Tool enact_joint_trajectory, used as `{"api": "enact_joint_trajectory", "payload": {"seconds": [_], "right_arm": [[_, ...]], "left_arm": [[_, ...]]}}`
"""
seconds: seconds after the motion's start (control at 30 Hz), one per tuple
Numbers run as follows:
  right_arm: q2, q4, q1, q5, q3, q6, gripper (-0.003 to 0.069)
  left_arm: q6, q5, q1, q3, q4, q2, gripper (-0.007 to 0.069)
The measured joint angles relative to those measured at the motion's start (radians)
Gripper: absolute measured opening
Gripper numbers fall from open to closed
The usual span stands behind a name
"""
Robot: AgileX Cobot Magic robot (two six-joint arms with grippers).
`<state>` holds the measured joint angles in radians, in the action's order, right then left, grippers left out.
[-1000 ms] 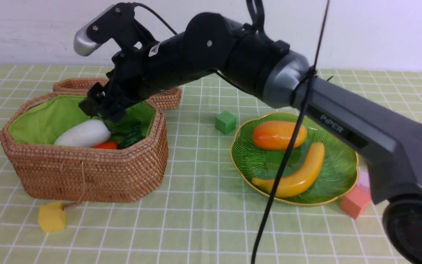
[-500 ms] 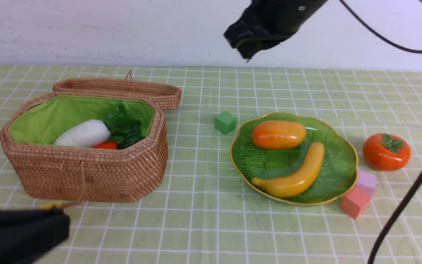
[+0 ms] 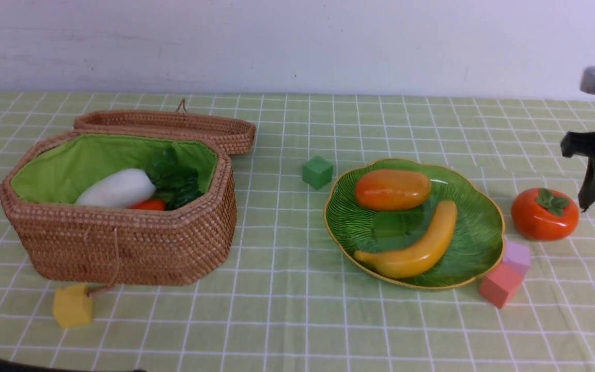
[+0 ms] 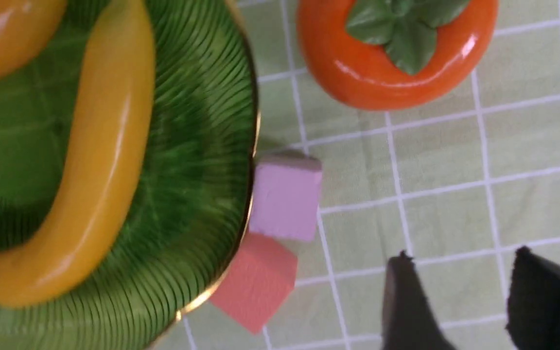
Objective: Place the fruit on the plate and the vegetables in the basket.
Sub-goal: Grab a tomato with your right arm and place it on the plate on the right.
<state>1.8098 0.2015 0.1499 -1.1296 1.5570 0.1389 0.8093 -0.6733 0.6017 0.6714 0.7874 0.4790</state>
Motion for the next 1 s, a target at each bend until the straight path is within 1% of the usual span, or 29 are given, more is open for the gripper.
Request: {"api": "enact_joint_trajectory", "payload": {"seconds": [0.03, 0.07, 0.17, 0.27, 0.33, 0.5, 0.7, 0.83, 0.87, 1.0], "right_arm": [[0.02, 0.04, 0.035, 0.024, -0.005, 0.0, 0.0416], [0.044, 0.099, 0.07, 0.066, -0.008, -0.006, 0.0496], [0.098, 0.198, 0.122, 0.135, -0.009, -0.052, 0.0631], [0.166, 0.281, 0.143, 0.201, -0.009, -0.139, 0.0673], [0.187, 0.303, 0.143, 0.224, -0.009, -0.158, 0.0671], [0.271, 0.37, 0.146, 0.327, -0.004, -0.217, 0.0627], [0.288, 0.432, 0.137, 0.337, 0.002, -0.292, 0.0576], [0.294, 0.481, 0.127, 0.337, 0.002, -0.372, 0.0522], [0.294, 0.481, 0.127, 0.337, 0.002, -0.372, 0.0522], [0.296, 0.519, 0.127, 0.328, 0.002, -0.446, 0.052]], "left_arm": [[0.0, 0.001, 0.0, 0.0, -0.002, 0.0, 0.0022], [0.0, 0.001, 0.0, 0.0, -0.008, 0.0, 0.0022], [0.0, 0.001, 0.0, 0.0, -0.014, 0.0, 0.0022], [0.0, 0.001, 0.0, 0.0, -0.015, 0.0, 0.0022], [0.0, 0.001, 0.0, 0.0, -0.015, 0.0, 0.0022], [-0.02, 0.002, 0.0, 0.0, -0.017, 0.0, 0.0022], [-0.052, 0.006, 0.0, 0.0, -0.017, 0.0, 0.0022], [-0.065, 0.008, 0.0, 0.0, -0.017, 0.0, 0.002], [-0.065, 0.008, 0.0, 0.0, -0.017, 0.0, 0.002], [-0.068, 0.013, 0.0, 0.0, -0.017, 0.0, 0.0018]]}}
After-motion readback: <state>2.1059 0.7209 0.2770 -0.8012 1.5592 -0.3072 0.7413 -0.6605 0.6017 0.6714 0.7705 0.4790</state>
